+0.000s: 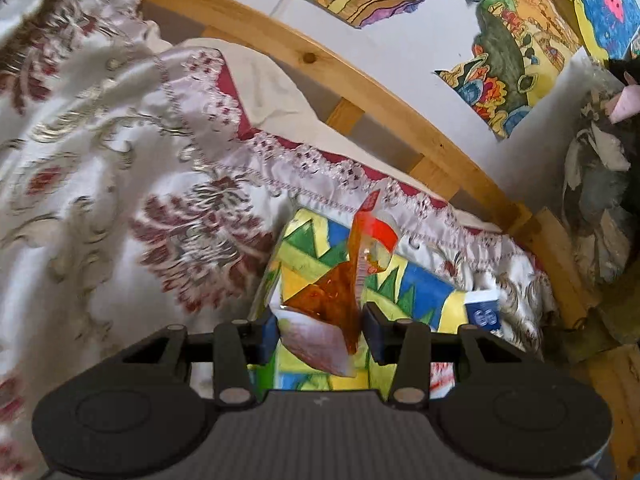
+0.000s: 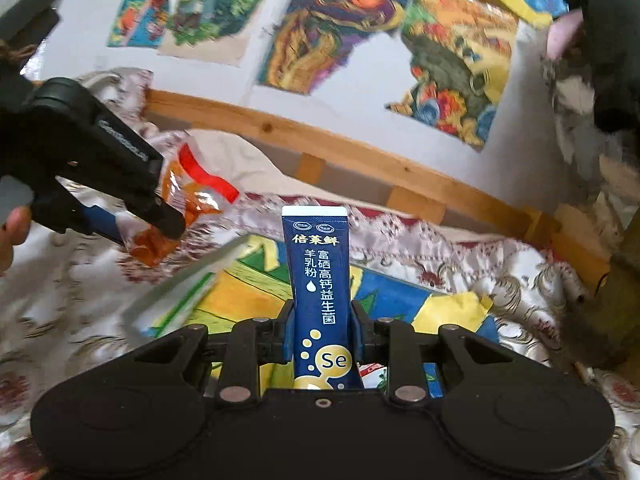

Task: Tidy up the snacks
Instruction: 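Carry the orange packet with the left tool over the tray while the right tool carries the blue stick there, then open both tools over the tray and withdraw them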

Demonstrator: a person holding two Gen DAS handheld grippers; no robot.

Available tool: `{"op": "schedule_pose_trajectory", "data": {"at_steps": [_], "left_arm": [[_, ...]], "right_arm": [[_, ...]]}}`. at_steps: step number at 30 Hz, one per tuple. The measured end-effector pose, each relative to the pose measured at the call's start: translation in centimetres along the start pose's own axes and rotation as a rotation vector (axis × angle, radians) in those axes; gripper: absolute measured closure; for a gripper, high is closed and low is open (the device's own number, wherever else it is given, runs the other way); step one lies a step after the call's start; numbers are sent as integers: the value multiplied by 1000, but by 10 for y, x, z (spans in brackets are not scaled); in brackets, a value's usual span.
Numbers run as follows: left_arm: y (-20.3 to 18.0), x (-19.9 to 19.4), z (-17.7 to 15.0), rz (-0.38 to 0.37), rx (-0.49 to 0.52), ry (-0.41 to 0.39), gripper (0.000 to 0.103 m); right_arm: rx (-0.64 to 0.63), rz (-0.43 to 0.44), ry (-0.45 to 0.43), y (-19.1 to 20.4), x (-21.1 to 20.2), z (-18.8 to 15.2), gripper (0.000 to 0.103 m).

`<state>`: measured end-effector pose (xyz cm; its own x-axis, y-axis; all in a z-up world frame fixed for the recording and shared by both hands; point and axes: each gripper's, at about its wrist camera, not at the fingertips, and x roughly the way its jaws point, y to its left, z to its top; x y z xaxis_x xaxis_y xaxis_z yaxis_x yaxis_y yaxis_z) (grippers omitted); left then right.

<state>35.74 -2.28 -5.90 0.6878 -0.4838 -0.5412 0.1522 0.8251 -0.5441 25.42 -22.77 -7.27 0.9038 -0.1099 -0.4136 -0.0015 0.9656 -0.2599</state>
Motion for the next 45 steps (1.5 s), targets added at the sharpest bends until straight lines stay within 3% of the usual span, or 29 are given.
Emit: {"op": "schedule_pose_trajectory", "data": {"at_steps": [4, 10, 16, 21, 25, 26, 31, 34, 36, 38, 45], "left_arm": [[3, 32, -3, -12, 17, 3, 56], [9, 61, -12, 7, 43, 80, 55], [3, 64, -15, 54, 96, 108, 54], [-5, 63, -17, 84, 153, 131, 47], [-6, 58, -19, 95, 139, 160, 30], [-7, 54, -20, 93, 141, 159, 26], [-17, 18, -21, 133, 174, 87, 18], [-27, -22, -26, 274, 227, -58, 2], [-31, -50, -32, 372, 265, -173, 1], [-32, -74, -40, 428, 301, -228, 1], [-32, -131, -68, 490, 316, -214, 1]], "right_arm": [[-10, 27, 61, -5, 39, -3, 75], [-61, 40, 132, 0, 69, -9, 75], [-72, 41, 166, -1, 77, -10, 73], [-56, 64, 205, -2, 80, -12, 66], [-24, 59, 198, -6, 69, -11, 34], [-16, 54, 193, -8, 64, -11, 32], [71, 24, 138, -28, 28, -5, 17], [166, 0, 53, -42, -4, 0, 3], [216, 0, 17, -48, -23, 1, 2], [246, 6, 0, -52, -38, 3, 2], [266, 34, -35, -44, -91, 1, 1]]}}
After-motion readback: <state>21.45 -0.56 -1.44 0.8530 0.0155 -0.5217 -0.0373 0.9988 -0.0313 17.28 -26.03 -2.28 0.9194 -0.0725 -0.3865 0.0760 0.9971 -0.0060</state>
